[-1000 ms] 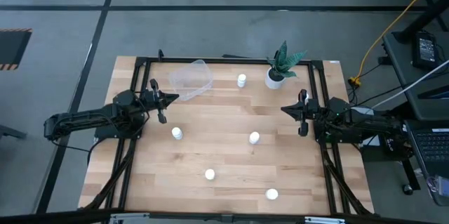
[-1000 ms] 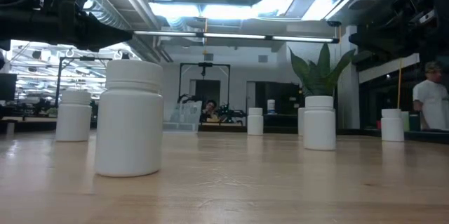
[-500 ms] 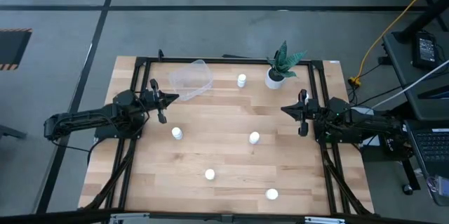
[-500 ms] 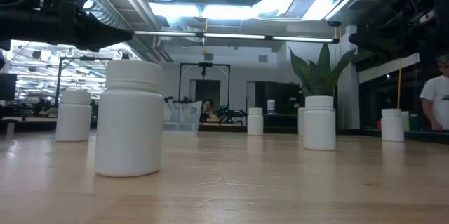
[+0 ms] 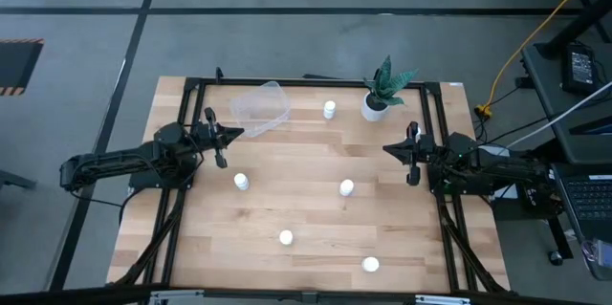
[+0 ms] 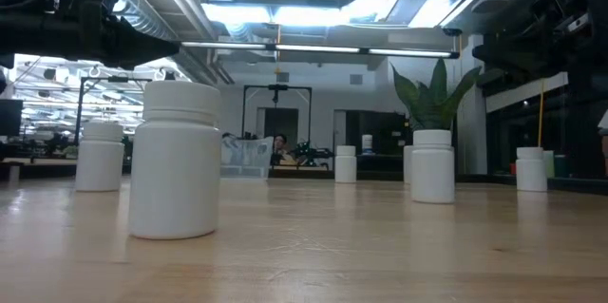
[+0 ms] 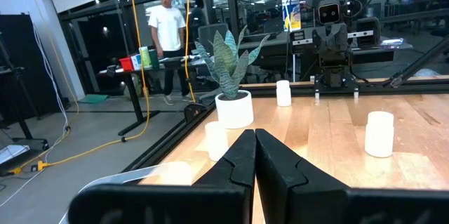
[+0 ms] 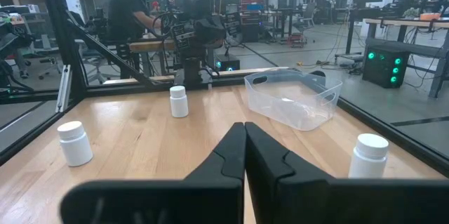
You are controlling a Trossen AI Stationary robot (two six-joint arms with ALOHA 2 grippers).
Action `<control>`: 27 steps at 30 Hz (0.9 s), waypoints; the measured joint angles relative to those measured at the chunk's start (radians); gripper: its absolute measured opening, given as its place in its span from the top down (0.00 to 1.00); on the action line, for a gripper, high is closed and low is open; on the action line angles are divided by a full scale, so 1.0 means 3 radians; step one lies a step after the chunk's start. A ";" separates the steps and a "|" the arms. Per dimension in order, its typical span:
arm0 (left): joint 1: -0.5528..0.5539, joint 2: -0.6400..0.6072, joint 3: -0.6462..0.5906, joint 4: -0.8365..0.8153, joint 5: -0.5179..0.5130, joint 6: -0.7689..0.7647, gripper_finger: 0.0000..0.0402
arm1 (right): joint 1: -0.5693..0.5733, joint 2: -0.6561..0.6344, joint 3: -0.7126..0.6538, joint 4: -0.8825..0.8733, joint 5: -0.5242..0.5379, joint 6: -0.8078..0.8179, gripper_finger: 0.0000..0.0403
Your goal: Pick and place pill bottles into a basket
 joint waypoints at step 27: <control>0.0000 0.0000 0.0001 0.0001 0.0000 -0.0089 0.99 | 0.0000 0.0000 0.0000 0.0001 0.0000 0.0013 0.98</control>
